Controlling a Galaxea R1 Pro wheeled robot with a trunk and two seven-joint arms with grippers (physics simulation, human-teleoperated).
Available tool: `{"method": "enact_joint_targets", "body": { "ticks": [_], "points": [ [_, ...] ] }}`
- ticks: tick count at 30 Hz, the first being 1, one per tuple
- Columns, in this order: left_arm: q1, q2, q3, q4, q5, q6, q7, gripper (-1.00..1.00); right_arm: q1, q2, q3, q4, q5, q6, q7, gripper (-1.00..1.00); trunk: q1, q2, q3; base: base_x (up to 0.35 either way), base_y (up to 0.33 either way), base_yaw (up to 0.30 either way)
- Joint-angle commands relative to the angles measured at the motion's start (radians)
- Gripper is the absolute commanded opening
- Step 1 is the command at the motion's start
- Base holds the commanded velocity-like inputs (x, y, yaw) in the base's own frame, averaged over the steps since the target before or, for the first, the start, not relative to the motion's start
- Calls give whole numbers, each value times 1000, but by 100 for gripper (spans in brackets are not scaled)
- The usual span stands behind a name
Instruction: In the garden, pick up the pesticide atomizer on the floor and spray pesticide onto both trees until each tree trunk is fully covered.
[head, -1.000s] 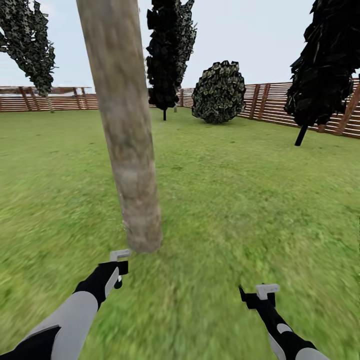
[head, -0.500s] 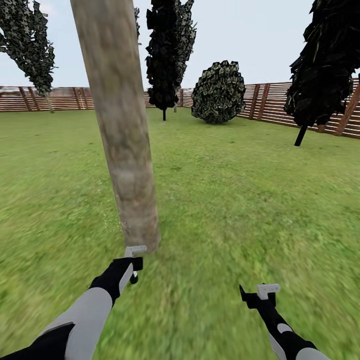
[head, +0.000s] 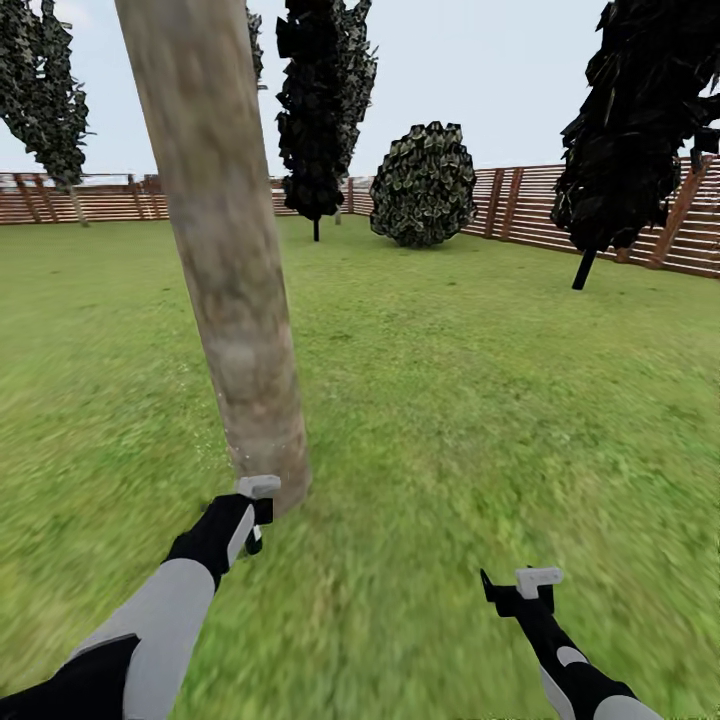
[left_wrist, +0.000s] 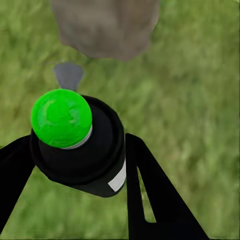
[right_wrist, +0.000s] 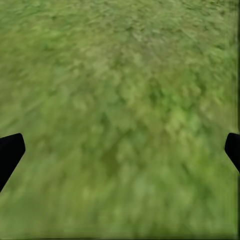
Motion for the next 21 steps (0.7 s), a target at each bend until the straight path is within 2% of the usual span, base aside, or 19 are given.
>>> {"method": "enact_joint_targets", "body": {
  "ticks": [1,4,6,8,9,10,12,14,16,19,21],
  "points": [
    [-8,-18,0,-10,-9,15,1,-100,0,0,0,0,0,0,0,100,0,0,0,0,0,-71],
    [-28,-30,0,-20,-8,47,1,-100,0,0,0,0,0,0,-1,100,0,0,0,0,0,-25],
    [-34,-22,0,-23,-11,63,1,-100,0,0,0,0,-1,0,-1,100,0,0,0,0,0,-5],
    [-34,-2,0,-35,-13,72,2,-100,0,0,0,0,-1,0,-1,100,0,0,0,0,0,-1],
    [-33,21,1,-54,-11,85,2,-100,0,0,0,0,0,0,-1,100,0,0,0,0,0,0],
    [-31,56,4,-81,-7,110,0,-100,0,0,0,0,0,0,-1,100,0,0,0,0,0,0],
    [-25,75,0,-103,-7,127,-1,-100,0,0,0,0,0,0,-1,100,0,0,0,0,0,0],
    [-22,70,-2,-115,-9,132,-1,-100,0,0,0,0,0,0,-1,100,0,0,0,0,0,0],
    [-23,28,-2,-123,-10,133,-2,-100,0,0,0,0,0,0,-1,100,0,0,0,10,0,0],
    [-28,-3,-2,-126,-10,134,-3,-100,0,0,0,0,0,0,-1,100,0,0,0,181,0,0],
    [-29,-7,-2,-127,-11,135,-3,-100,0,0,0,0,0,0,-1,100,0,0,0,233,0,0]
  ]
}}
